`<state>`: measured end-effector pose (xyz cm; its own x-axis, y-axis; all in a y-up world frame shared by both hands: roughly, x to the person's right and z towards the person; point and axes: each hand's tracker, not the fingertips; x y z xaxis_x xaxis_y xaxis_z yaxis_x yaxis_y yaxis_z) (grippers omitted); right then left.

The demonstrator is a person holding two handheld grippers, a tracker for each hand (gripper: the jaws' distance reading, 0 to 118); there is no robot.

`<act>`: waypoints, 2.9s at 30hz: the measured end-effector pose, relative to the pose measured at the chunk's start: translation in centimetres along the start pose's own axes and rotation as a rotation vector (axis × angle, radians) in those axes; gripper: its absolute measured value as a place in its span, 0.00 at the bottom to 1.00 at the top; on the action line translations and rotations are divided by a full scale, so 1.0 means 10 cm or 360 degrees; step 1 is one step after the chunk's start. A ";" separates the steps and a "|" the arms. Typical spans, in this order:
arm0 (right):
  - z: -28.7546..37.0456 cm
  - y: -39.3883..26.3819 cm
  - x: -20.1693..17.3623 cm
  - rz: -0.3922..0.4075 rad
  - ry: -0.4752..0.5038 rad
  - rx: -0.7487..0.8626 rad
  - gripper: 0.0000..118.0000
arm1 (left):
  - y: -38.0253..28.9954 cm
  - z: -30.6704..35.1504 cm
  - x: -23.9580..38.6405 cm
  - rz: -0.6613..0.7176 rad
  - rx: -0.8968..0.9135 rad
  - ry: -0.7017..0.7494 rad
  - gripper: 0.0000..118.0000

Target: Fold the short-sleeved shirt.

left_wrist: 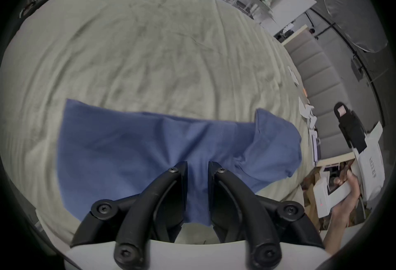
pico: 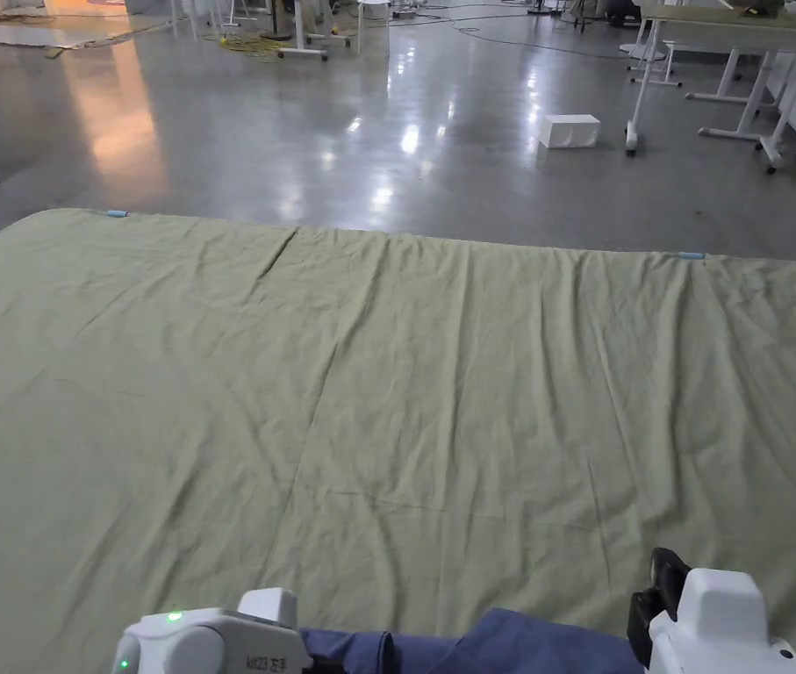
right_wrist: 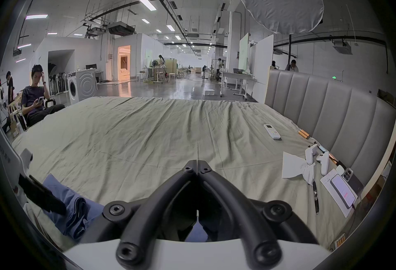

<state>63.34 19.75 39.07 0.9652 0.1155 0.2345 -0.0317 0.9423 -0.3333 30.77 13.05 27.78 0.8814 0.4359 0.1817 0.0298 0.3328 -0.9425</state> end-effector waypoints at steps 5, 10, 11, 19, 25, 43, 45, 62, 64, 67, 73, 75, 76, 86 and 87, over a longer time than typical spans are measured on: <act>0.00 -0.04 0.01 0.0004 0.0002 -0.0017 0.00 | -0.17 -0.13 0.23 -0.0188 -0.0008 0.0074 0.17; -0.02 -0.06 -0.01 0.0002 0.0016 -0.0025 0.00 | -0.23 -0.24 0.27 -0.0180 0.0014 0.0110 0.17; -0.02 -0.06 -0.02 0.0004 0.0019 -0.0025 0.00 | -0.21 -0.21 0.25 -0.0173 0.0016 0.0104 0.17; -0.01 0.01 -0.05 0.0019 0.0037 0.0001 0.00 | 0.00 0.45 -0.25 0.0000 0.0233 0.0019 0.57; -0.02 0.05 -0.07 0.0015 0.0045 0.0009 0.00 | 0.11 0.80 -1.07 0.0154 0.0368 0.0088 0.72; -0.03 0.05 -0.08 -0.0032 0.0035 -0.0026 0.00 | -0.13 0.11 -1.88 0.0543 0.0312 -0.0795 0.56; -0.04 0.05 -0.08 -0.0033 0.0038 -0.0031 0.00 | -0.13 0.05 -1.82 0.0485 0.0259 -0.0630 0.22; -0.06 0.09 0.00 -0.0023 0.0031 -0.0001 0.00 | 0.20 1.12 -1.60 0.0253 0.0442 -0.0382 0.13; -0.07 0.10 -0.01 -0.0029 0.0035 0.0004 0.00 | 0.27 1.30 -1.57 0.0268 0.0443 -0.0249 0.13; -0.08 0.10 -0.02 -0.0035 0.0046 0.0011 0.00 | 0.34 1.51 -1.40 0.0177 0.0456 -0.0032 0.13; -0.10 0.09 -0.04 -0.0075 0.0062 0.0011 0.00 | 0.37 1.53 -0.90 0.0011 0.0426 0.0158 0.13; -0.10 0.08 -0.03 -0.0081 0.0062 0.0008 0.00 | 0.37 1.50 -0.76 0.0019 0.0419 0.0148 0.13; -0.10 0.08 -0.02 -0.0082 0.0061 0.0007 0.00 | 0.37 1.49 -0.69 0.0022 0.0412 0.0150 0.13; -0.07 0.00 0.07 -0.0126 0.0037 -0.0018 0.00 | 0.28 1.29 0.03 -0.0086 0.0373 -0.0003 0.13; -0.07 0.00 0.07 -0.0130 0.0039 -0.0020 0.00 | 0.27 1.24 0.11 -0.0093 0.0366 -0.0013 0.13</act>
<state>64.20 19.58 38.59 0.9706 0.0307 0.2389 0.0503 0.9442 -0.3255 25.96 24.73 28.93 0.8775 0.4168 0.2371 -0.0284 0.5388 -0.8420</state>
